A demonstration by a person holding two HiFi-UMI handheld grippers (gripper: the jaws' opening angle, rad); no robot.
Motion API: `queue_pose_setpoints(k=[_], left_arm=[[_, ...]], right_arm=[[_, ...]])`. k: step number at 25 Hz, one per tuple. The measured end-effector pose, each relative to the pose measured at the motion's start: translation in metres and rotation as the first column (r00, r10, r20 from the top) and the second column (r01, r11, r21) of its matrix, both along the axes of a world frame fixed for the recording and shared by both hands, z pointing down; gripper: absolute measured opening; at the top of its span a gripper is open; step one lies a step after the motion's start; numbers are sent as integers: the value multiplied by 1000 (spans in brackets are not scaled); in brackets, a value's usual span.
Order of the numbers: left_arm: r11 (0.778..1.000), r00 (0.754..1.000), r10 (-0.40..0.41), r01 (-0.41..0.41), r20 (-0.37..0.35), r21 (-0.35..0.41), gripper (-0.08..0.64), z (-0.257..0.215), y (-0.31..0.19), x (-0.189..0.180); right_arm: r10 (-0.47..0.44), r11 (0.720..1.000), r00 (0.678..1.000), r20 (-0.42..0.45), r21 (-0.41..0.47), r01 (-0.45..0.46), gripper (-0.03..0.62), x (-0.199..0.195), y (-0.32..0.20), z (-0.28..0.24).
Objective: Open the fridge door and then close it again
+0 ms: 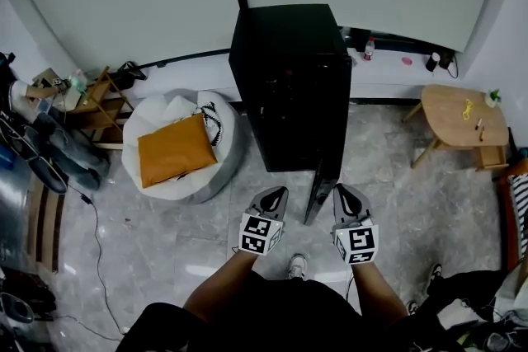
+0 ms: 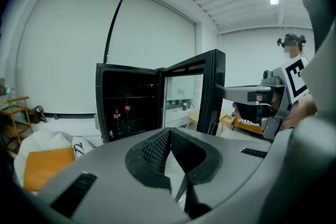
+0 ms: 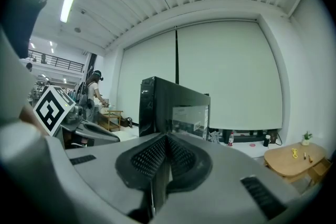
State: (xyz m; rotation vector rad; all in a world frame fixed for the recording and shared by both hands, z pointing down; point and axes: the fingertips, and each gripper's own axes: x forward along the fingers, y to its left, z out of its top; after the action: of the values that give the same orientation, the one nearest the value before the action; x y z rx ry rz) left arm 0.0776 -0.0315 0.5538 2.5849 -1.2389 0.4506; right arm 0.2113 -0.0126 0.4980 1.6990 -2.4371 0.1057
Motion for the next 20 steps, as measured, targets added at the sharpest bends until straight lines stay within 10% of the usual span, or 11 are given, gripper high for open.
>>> queue_pose_setpoints(k=[20], left_arm=[[987, 989, -146, 148, -35, 65, 22, -20, -25, -49]], right_arm=[[-8, 1000, 1000, 20, 15, 8, 20, -8, -7, 3]])
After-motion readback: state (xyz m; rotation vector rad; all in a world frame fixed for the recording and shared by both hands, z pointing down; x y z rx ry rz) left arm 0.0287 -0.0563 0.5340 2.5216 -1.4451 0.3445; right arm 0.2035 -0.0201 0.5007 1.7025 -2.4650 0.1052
